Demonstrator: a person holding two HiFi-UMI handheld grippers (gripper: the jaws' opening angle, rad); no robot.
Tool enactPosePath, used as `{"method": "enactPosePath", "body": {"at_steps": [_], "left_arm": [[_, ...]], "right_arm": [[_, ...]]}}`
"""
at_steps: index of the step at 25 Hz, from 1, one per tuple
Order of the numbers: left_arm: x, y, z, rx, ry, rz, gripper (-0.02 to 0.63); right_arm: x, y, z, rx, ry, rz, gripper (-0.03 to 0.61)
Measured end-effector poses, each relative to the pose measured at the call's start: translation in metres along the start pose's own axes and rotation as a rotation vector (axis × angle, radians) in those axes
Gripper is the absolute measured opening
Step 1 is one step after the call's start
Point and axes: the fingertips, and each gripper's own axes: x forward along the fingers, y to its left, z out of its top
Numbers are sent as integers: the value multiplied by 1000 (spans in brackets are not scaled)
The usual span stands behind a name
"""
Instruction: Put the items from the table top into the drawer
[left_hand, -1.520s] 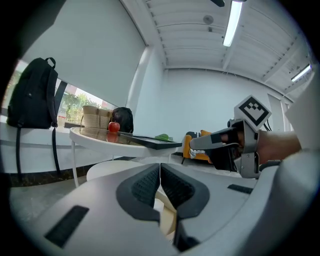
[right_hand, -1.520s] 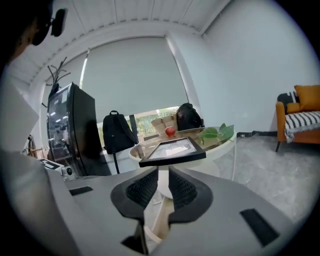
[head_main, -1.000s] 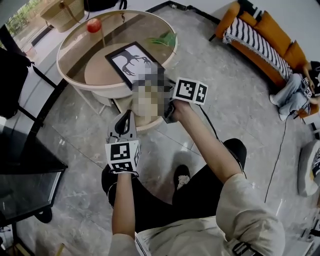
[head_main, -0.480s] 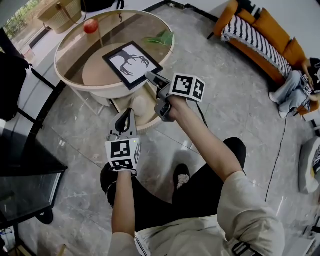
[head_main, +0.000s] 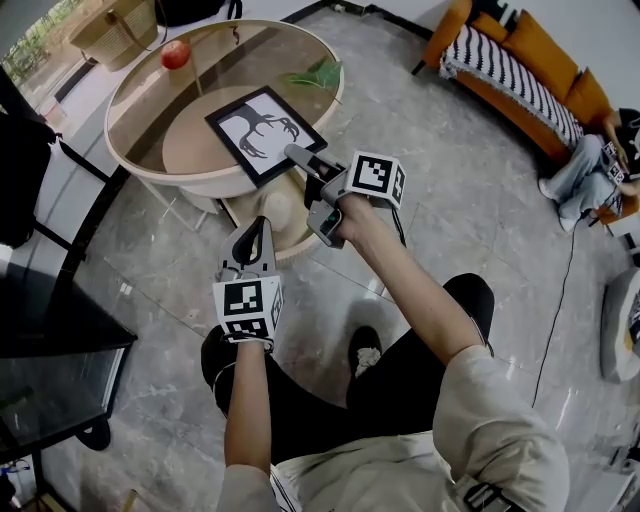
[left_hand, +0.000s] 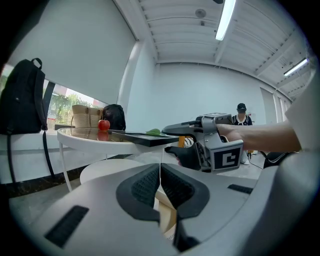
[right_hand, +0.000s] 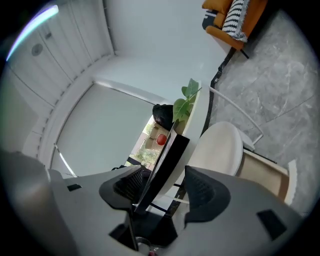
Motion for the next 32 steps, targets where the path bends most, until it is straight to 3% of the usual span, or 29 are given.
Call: {"method": "enactPosePath", "body": {"at_steps": [5,7,12,19,29,32], "left_arm": [[0,1,0,14,4,9,23],[0,4,2,16,4,11,23],[0,7,1,21,12,5,23],[3,-12,6,62,5,-18,23],[1,-8,-11,58,27,-38,23],[0,-4,-20,47,37,-31,23]], "right_arm": [[14,-6,-5,55,14,-16,238],[12,1,-3,44,12,-12,130],[-4,9,-5,59,0,28,113],[-63,39,-1,-6,35,198,75],[-136,42,-9,-125,122,186,71],[-147,36,-22,-114,142,173,71]]}}
